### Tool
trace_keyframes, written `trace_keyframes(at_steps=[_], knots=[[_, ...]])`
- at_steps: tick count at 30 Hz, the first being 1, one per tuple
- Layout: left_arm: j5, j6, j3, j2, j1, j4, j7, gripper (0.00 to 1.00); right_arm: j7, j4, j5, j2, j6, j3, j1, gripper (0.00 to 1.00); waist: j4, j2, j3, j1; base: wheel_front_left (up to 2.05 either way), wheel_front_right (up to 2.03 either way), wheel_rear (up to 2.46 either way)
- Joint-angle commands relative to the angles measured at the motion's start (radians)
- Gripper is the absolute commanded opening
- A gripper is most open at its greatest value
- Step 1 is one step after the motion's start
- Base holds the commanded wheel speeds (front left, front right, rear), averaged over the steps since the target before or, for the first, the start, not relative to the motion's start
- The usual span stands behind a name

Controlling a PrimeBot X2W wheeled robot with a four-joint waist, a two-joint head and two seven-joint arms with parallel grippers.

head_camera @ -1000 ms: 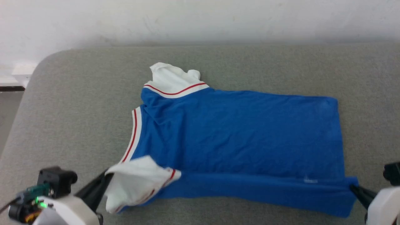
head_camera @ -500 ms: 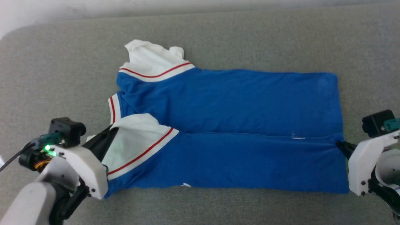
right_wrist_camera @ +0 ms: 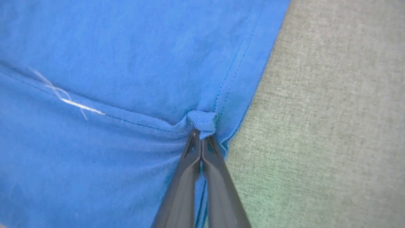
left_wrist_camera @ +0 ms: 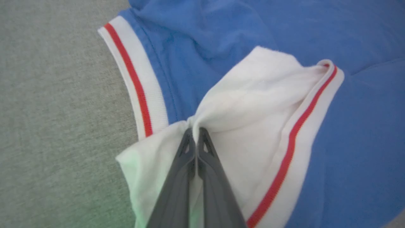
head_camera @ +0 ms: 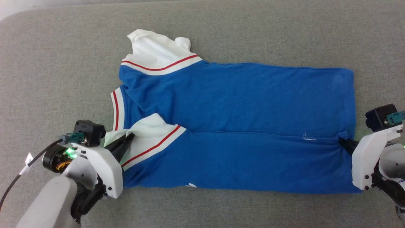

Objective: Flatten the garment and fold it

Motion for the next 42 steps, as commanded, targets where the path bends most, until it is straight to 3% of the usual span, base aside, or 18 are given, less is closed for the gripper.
trace_keyframes(at_steps=[1, 2, 3, 9, 14, 21, 26, 30, 34, 38, 42], knots=[[-0.006, 0.005, -0.006, -0.011, 0.002, 0.04, 0.0, 0.55, 0.001, 0.031, 0.008, 0.02, -0.001, 0.017, 0.008, 0.29, 0.002, -0.0001, -0.003, 0.0003, 0.0, 0.0, 0.0], [-0.011, 0.009, 0.002, -0.016, 0.0, 0.045, -0.015, 0.93, -0.01, 0.026, 0.01, 0.022, -0.001, 0.01, 0.008, 0.94, 0.003, -0.0001, -0.007, 0.0003, 0.0, 0.0, 0.0], [-0.017, 0.013, 0.011, -0.022, 0.001, 0.046, -0.031, 1.0, -0.02, 0.023, 0.012, 0.025, -0.001, 0.0, 0.009, 1.0, 0.004, -0.0001, -0.011, 0.0003, 0.0, 0.0, 0.0], [-0.062, 0.059, 0.087, -0.053, 0.05, -0.011, -0.149, 1.0, -0.097, -0.046, 0.031, 0.038, -0.001, -0.054, 0.058, 1.0, 0.013, -0.0001, -0.051, 0.0003, 0.0, 0.0, 0.0], [-0.073, 0.124, 0.164, -0.064, 0.162, -0.127, -0.269, 1.0, -0.209, -0.144, -0.007, 0.077, -0.001, -0.138, 0.143, 1.0, 0.019, -0.0001, -0.092, 0.0003, 0.0, 0.0, 0.0], [-0.038, 0.23, 0.251, -0.103, 0.332, -0.267, -0.452, 1.0, -0.456, -0.259, -0.152, 0.205, -0.001, -0.254, 0.272, 1.0, 0.022, -0.0001, -0.144, 0.0003, 0.0, 0.0, 0.0], [0.005, 0.286, 0.28, -0.161, 0.431, -0.311, -0.52, 1.0, -0.654, -0.292, -0.272, 0.322, -0.001, -0.309, 0.344, 1.0, 0.019, -0.0001, -0.172, 0.0003, 0.0, 0.0, 0.0], [0.023, 0.302, 0.284, -0.205, 0.493, -0.315, -0.532, 1.0, -0.751, -0.292, -0.331, 0.371, -0.001, -0.323, 0.384, 1.0, 0.015, -0.0001, -0.189, 0.0003, 0.0, 0.0, 0.0], [0.035, 0.313, 0.278, -0.21, 0.524, -0.312, -0.524, 1.0, -0.791, -0.277, -0.357, 0.383, -0.001, -0.322, 0.399, 1.0, 0.012, -0.0001, -0.199, 0.0003, 0.0, 0.0, 0.0], [0.048, 0.31, 0.249, -0.169, 0.519, -0.319, -0.432, 1.0, -0.797, -0.267, -0.367, 0.387, -0.001, -0.324, 0.394, 1.0, 0.013, -0.0001, -0.205, 0.0003, 0.0, 0.0, 0.0], [0.041, 0.285, 0.205, -0.106, 0.478, -0.316, -0.269, 1.0, -0.793, -0.261, -0.372, 0.388, -0.001, -0.326, 0.383, 1.0, 0.016, -0.0001, -0.2, 0.0003, 0.0, 0.0, 0.0]])
